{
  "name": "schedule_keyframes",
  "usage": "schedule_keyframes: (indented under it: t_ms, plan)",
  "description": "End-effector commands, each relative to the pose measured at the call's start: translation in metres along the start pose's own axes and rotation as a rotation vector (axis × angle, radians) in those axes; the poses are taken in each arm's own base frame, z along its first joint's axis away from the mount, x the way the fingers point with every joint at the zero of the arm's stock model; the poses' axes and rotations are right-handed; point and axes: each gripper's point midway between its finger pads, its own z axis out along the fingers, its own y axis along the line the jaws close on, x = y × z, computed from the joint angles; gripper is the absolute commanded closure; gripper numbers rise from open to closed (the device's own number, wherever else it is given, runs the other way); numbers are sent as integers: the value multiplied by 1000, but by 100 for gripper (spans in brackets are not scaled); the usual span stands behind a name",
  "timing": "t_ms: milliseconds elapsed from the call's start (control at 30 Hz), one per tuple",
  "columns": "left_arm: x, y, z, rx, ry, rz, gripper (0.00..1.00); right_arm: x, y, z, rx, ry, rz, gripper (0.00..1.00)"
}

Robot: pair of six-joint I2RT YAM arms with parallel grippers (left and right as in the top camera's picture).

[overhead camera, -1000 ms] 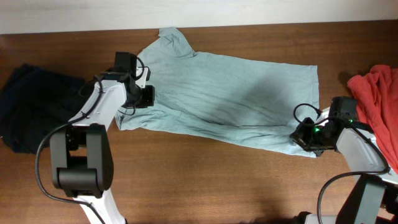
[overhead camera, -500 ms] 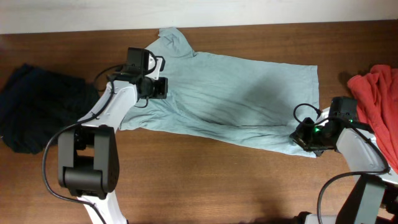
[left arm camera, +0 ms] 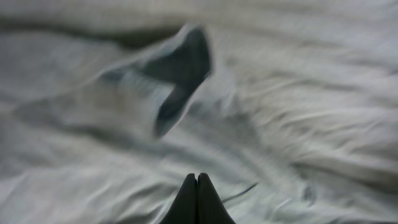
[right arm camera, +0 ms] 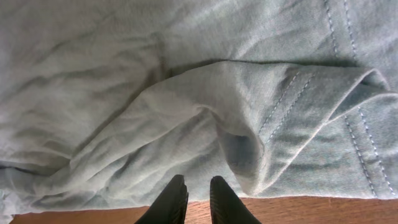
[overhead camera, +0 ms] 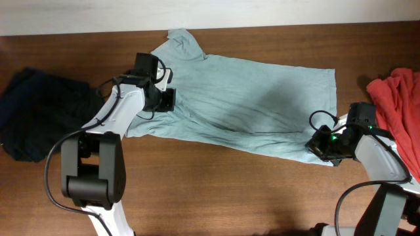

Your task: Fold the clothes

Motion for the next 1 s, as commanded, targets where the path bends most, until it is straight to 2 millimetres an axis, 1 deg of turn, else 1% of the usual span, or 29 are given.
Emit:
schedule_keyframes:
  t_ms: [0, 67, 133, 167, 267, 333, 367, 433, 533, 567, 633, 700, 767, 833, 900, 967]
  plan:
    - [-2, 15, -12, -97, -14, 22, 100, -5, 5, -3, -8, -13, -24, 81]
    - [-3, 16, -10, -102, -15, 53, 100, -5, 5, -3, -9, -15, -25, 81]
    - [-6, 17, -2, -101, -23, 57, 100, -5, 5, -3, -9, -15, -25, 81]
    - [-7, 18, 4, -102, -25, 61, 100, -5, 5, -3, -9, -15, -25, 81]
    - [-9, 21, 30, -90, -26, 69, 100, -5, 5, -3, -9, -15, -25, 81]
    - [-15, 22, 39, -88, -47, 71, 100, -5, 5, -3, -9, -15, -25, 81]
    - [-22, 19, 39, -74, -76, 76, 100, -5, 5, -3, -9, -14, -25, 81]
    - [-42, 12, 32, -45, -144, 84, 100, -5, 5, -3, -9, -14, -24, 81]
    - [-79, 5, 10, -33, -238, 73, 100, -5, 5, -3, -9, -13, -24, 81]
    - [-86, 4, 5, -32, -255, 76, 99, -5, 5, -3, -9, -13, -24, 81]
    - [-106, 0, -10, -31, -309, 85, 99, -5, 5, -3, -9, -13, -24, 81]
    - [-121, -3, -23, -30, -349, 91, 96, -4, 5, -3, -7, -11, -23, 81]
    - [-118, -1, -25, -36, -324, 85, 96, -3, 4, -3, -6, -7, -21, 81]
    - [-102, 0, -22, -39, -251, 72, 95, -2, 4, -3, -4, -4, -20, 81]
    - [-73, 3, -16, -46, -133, 53, 95, -2, 3, -3, -3, -1, -19, 81]
    - [-41, 15, -8, -97, -4, 33, 95, -2, 4, -3, -3, -2, -19, 81]
